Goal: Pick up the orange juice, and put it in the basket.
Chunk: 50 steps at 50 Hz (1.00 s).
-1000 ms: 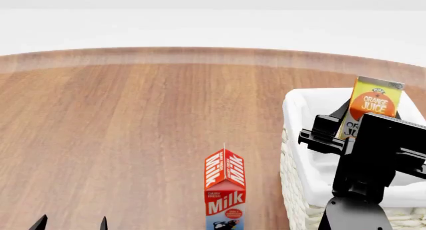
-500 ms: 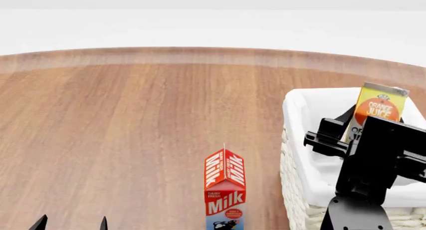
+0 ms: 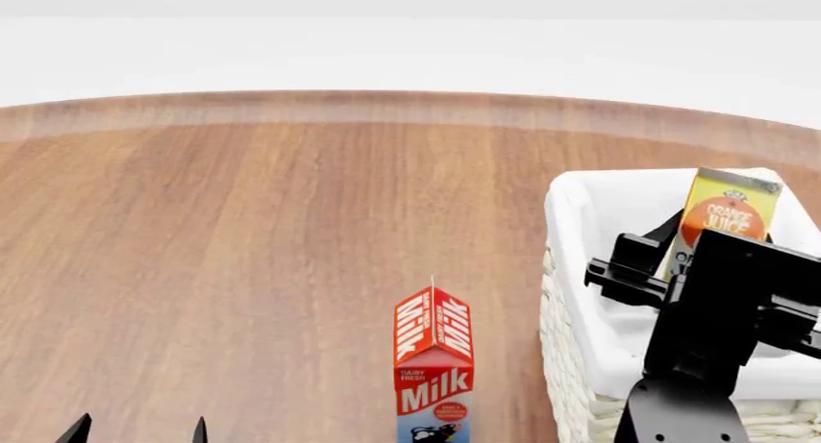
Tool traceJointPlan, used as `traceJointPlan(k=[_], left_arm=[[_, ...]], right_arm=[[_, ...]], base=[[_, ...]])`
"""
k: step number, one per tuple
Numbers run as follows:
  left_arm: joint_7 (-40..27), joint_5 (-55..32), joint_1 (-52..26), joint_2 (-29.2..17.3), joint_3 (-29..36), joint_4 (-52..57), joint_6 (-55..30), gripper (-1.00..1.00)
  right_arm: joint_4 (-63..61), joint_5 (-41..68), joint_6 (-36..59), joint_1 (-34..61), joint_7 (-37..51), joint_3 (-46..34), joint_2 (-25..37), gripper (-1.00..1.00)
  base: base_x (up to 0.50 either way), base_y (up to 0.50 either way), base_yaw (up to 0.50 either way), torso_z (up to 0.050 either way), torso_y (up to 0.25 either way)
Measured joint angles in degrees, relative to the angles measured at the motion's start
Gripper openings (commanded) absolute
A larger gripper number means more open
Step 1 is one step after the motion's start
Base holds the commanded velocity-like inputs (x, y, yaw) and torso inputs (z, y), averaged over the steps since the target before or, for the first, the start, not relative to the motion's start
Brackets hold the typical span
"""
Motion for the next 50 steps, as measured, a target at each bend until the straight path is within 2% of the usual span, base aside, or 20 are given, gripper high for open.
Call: traceJointPlan(k=[1,22,50], left_arm=[[0.0,0.0,0.0,0.0,0.0,0.0,0.0,1.0],[-0.2,-0.2,-0.1,-0.2,0.2,0.0,0.1,1.0],[-0.4,-0.4,-0.2,-0.4,0.5,-0.1,0.2,1.0]], right_arm=[[0.3,0.0,-0.2,0.1,0.0,0.0,-0.1,1.0],[-1.1,-1.9,-0.1,0.0,-0.2,-0.4,-0.1,1.0],[-23.4,0.9,4.9,-7.5,0.7,-0.9,3.8,1.0]], base=[[0.0,0.0,0.0,0.0,0.0],[0.0,0.0,0.0,0.0,0.0],[0.0,0.0,0.0,0.0,0.0]])
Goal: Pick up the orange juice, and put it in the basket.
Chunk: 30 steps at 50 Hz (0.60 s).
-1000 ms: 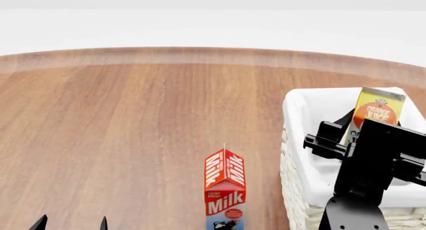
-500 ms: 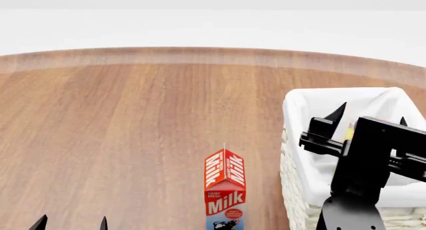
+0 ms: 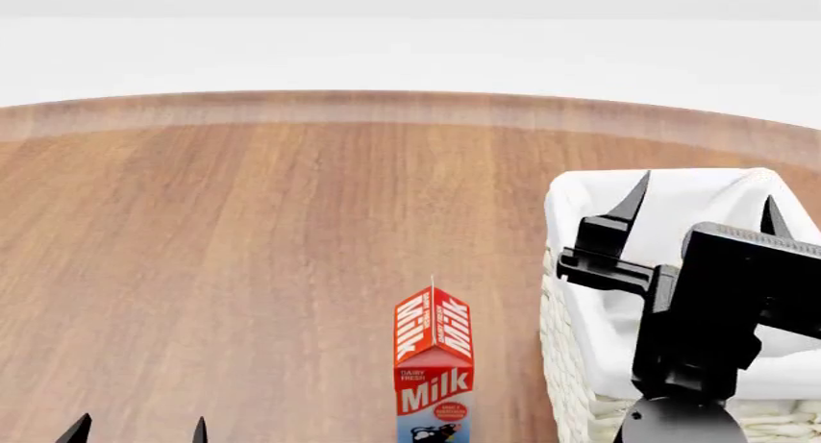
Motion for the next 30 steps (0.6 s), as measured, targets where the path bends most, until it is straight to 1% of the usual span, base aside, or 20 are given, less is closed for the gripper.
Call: traceJointPlan(k=[30], left_arm=[[-0.2,-0.2,-0.1,-0.2,0.3,0.0,0.1,1.0]], right_arm=[[-19.9,2.0,6.7,-4.4,2.3,-1.1,4.1,1.0]], base=[[0.0,0.0,0.0,0.0,0.0]])
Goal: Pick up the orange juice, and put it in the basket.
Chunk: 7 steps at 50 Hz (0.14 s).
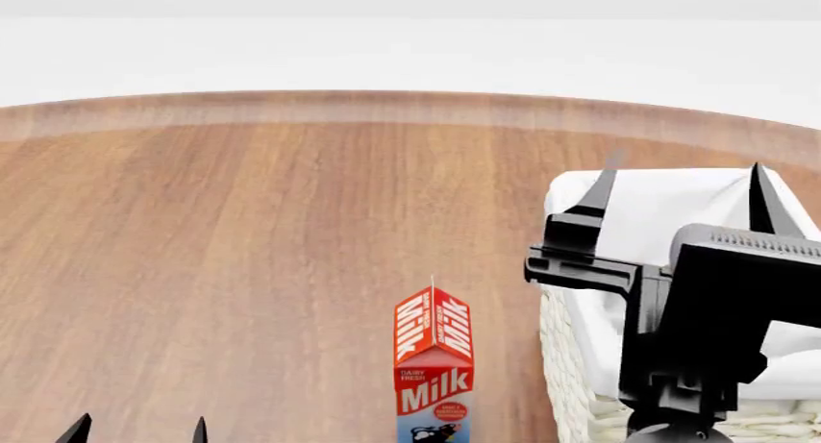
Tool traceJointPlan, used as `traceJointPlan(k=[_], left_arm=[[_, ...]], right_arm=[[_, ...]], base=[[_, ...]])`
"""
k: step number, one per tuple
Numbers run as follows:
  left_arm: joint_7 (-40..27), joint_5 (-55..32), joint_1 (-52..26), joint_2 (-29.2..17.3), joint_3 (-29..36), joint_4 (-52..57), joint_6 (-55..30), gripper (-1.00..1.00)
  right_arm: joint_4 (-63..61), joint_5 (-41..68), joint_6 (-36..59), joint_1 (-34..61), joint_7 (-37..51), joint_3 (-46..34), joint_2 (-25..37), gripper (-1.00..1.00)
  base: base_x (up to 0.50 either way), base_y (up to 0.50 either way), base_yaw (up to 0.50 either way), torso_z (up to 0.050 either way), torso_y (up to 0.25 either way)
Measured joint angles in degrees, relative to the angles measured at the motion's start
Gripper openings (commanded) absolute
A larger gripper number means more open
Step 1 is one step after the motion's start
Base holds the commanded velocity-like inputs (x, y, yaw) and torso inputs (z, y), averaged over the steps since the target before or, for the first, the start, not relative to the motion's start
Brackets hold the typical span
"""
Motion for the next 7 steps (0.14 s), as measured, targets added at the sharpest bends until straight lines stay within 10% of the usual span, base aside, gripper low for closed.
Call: traceJointPlan(k=[7], left_arm=[[-0.1,0.0,0.0,0.0,0.1,0.0,0.0,1.0]], right_arm=[[-3.9,0.4,1.3,-0.6,0.5,-0.3,0.7,1.0]], base=[[0.0,0.0,0.0,0.0,0.0]])
